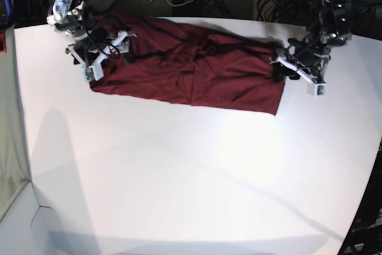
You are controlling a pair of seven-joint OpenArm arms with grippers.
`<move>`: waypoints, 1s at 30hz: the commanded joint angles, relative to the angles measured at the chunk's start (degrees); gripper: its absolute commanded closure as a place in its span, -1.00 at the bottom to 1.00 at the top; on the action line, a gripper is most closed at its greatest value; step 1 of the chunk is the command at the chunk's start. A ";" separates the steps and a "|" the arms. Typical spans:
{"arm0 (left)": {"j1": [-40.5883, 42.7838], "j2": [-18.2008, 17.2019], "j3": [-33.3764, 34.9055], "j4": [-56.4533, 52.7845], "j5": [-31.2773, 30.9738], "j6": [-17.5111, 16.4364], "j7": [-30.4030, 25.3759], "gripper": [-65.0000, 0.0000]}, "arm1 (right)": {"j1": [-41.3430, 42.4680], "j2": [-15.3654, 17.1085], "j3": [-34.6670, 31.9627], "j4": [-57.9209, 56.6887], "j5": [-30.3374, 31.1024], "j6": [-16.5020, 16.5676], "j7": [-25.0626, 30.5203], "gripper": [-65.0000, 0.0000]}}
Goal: Layout the t-shirt on the table in an organized manner, then fold the t-shirt properly
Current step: 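Grasp the strip end with the right gripper and lift it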
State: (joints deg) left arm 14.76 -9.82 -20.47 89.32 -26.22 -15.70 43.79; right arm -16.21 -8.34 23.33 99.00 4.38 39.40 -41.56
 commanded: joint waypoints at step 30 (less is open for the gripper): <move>1.54 -0.24 -0.15 0.13 1.29 0.63 3.02 0.16 | 7.02 -0.23 0.01 -6.91 -0.21 0.60 -7.01 0.72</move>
State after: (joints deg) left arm 15.51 -9.82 -20.53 89.62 -26.26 -15.70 43.66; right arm -8.93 -8.45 23.35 92.18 6.26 39.42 -45.43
